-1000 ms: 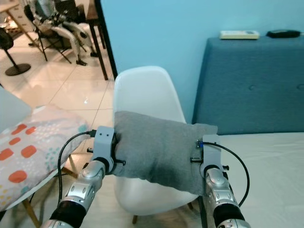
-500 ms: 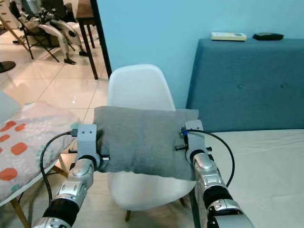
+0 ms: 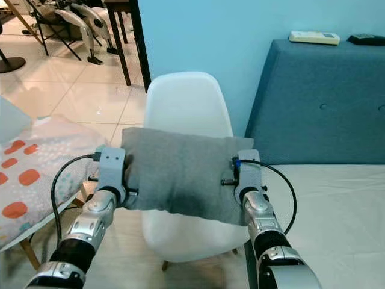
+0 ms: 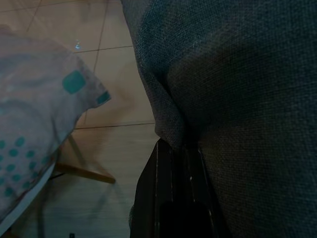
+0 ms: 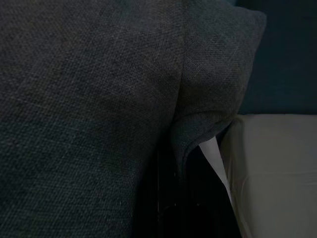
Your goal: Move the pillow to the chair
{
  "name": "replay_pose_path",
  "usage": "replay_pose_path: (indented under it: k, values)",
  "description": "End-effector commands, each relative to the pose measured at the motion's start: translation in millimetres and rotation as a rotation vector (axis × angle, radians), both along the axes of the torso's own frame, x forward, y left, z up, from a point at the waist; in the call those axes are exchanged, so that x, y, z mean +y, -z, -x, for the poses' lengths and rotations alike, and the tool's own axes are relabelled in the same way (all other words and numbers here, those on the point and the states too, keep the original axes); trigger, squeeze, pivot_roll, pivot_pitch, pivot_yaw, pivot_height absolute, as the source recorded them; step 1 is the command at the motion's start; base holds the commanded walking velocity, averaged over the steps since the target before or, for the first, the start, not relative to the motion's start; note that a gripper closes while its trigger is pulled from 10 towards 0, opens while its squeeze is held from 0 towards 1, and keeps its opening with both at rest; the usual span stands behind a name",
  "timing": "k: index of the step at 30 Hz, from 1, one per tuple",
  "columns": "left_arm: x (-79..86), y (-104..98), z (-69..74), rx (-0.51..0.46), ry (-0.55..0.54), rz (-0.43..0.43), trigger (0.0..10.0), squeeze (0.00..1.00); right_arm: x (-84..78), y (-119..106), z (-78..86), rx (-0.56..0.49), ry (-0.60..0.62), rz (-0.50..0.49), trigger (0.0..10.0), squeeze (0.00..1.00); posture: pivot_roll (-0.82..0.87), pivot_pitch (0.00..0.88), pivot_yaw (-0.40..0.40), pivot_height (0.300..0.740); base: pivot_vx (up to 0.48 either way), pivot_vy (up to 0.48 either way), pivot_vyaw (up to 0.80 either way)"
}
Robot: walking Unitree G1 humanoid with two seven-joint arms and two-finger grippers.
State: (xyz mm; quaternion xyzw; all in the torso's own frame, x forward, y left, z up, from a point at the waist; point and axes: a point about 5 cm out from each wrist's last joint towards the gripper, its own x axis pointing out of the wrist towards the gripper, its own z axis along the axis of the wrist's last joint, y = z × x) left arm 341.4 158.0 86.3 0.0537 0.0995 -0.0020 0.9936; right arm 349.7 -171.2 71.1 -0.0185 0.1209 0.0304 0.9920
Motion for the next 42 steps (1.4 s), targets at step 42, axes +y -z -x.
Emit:
replay_pose_path:
  k: [42]
  values:
    - [-28.5,-24.0,-19.8,-0.075,0.094,0.005,10.0,0.0,-7.7,-22.5,-15.3,-0.054,-0.001,0.09,10.0,0.0,0.04,0.269,-0.016,0.595,0.0,0.0,0.0]
